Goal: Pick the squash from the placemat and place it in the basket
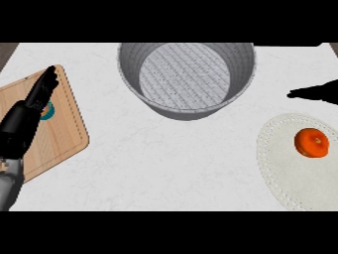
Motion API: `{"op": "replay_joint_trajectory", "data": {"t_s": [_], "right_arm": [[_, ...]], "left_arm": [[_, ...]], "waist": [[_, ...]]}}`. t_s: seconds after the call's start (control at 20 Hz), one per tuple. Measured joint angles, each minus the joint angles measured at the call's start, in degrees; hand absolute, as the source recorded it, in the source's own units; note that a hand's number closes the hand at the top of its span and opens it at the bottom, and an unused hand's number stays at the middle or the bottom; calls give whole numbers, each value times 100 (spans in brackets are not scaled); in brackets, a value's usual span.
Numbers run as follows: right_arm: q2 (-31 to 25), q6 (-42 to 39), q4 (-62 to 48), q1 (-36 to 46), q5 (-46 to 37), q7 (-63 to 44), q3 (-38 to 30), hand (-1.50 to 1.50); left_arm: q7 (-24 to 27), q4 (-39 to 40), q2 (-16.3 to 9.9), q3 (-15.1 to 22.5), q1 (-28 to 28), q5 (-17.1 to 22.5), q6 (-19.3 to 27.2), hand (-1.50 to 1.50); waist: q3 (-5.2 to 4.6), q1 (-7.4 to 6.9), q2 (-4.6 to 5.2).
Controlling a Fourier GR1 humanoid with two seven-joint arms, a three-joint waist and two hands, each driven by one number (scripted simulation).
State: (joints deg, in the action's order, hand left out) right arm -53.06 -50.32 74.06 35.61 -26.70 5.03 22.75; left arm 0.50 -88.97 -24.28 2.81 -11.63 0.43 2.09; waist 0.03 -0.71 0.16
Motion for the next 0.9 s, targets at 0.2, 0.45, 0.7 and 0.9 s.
{"op": "replay_joint_trajectory", "data": {"t_s": [0.2, 0.45, 0.7, 0.9], "right_arm": [[191, 191, -191, -139, -543, 263, 61, -150], [361, 531, -612, -299, -1102, 718, -35, -150], [652, 857, -978, -369, -1607, 1012, -153, -150], [739, 1129, -1070, -563, -1921, 1329, -290, -150]], "left_arm": [[28, 62, 150, 4, -11, -157, 1, 0], [32, -70, 213, -107, 126, -226, -104, 0], [-5, -128, 190, -315, 167, -211, -307, 0], [-39, -134, 319, -318, 143, -355, -328, 0]], "waist": [[0, 23, -4], [0, 27, -8], [0, 30, -9], [-1, 43, -11]]}}
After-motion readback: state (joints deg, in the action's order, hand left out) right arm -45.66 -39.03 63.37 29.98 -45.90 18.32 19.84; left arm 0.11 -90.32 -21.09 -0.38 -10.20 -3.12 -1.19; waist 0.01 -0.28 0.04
